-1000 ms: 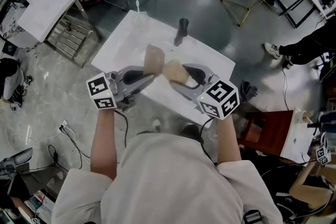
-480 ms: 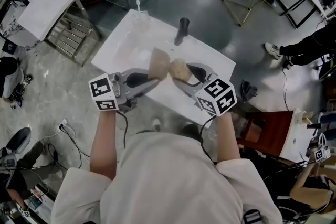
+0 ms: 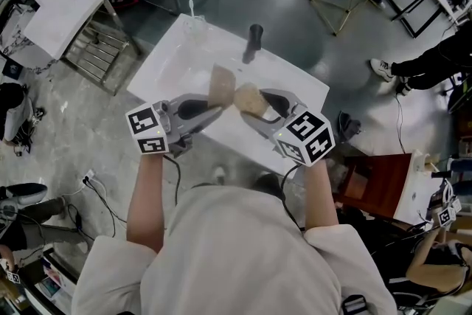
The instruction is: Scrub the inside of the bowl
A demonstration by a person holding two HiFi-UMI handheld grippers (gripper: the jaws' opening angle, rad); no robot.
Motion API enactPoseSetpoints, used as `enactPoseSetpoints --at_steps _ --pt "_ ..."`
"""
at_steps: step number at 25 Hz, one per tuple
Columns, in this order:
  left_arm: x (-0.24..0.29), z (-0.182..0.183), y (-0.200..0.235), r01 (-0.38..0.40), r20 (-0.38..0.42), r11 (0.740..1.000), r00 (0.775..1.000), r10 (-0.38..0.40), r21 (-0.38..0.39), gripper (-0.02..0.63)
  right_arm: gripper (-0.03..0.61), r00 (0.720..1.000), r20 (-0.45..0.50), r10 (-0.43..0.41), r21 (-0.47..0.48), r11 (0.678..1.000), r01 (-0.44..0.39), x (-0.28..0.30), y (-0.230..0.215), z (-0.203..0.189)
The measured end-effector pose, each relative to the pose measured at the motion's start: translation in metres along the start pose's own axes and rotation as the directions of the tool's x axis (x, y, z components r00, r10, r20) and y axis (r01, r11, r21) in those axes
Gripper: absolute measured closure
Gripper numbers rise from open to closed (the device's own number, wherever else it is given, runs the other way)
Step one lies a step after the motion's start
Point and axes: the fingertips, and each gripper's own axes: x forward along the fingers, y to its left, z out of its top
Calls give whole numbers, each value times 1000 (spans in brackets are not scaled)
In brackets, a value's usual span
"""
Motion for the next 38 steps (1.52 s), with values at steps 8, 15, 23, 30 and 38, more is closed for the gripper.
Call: enactPoseSetpoints --at_steps 8,15,23,30,38 --pt "1 -5 -17 62 -15 998 998 -62 -9 604 325 997 -21 -70 16 997 70 4 -15 -5" --pt "1 2 -17 51 17 999 999 -51 -7 604 325 996 -74 -55 1 998 55 4 -4 -20" --pt "4 0 -14 21 18 1000 1000 -21 -18 604 325 999 -35 1 34 999 0 -10 13 -16" --pt "8 -6 -20 58 -48 998 997 -58 -5 604 327 1000 -2 -20 58 998 20 -15 1 -6" --pt "10 0 -28 92 -21 996 995 -92 -4 604 327 998 -45 -54 86 995 58 -6 -11 -20"
